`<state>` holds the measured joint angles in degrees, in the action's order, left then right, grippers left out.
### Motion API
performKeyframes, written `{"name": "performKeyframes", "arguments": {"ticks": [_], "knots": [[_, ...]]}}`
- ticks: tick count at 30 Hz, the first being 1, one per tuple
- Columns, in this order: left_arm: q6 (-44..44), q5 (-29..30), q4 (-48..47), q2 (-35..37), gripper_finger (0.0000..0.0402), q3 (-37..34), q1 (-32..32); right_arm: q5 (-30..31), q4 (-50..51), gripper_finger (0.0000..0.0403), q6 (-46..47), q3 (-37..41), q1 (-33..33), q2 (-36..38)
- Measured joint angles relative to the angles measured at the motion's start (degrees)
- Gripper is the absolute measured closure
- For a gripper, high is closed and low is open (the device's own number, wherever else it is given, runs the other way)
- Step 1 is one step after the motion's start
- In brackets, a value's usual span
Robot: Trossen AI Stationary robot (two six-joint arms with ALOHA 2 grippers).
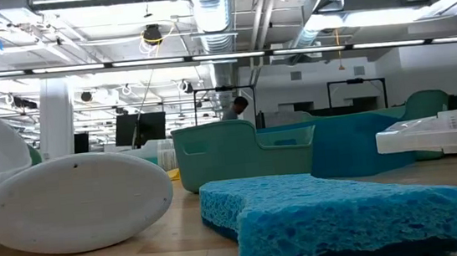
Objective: Pick & Place Kitchen Items
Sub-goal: Put the green microfiber cloth into the top green bin
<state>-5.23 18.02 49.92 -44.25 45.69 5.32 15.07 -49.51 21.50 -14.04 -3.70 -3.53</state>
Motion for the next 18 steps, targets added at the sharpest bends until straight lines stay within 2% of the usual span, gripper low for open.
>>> {"name": "performKeyframes", "arguments": {"ticks": [5,8,13,18], "knots": [[2.48,2.25,-5.14,0.0,0.0124,0.0,0.0,0.02,6.24,0.0295,-1.98,-8.34,0.3,-6.87],[4.97,4.26,-11.0,-0.02,0.0086,0.01,0.0,-0.02,11.71,0.0244,-4.35,-14.56,0.3,-11.02],[6.78,6.23,-22.99,-2.02,0.007,3.46,0.0,0.02,20.97,0.0169,-7.76,-24.31,0.28,-16.39],[3.84,6.41,-28.11,-5.57,0.0079,10.25,0.0,0.02,27.14,0.0143,-9.66,-32.01,0.24,-19.28]]}}
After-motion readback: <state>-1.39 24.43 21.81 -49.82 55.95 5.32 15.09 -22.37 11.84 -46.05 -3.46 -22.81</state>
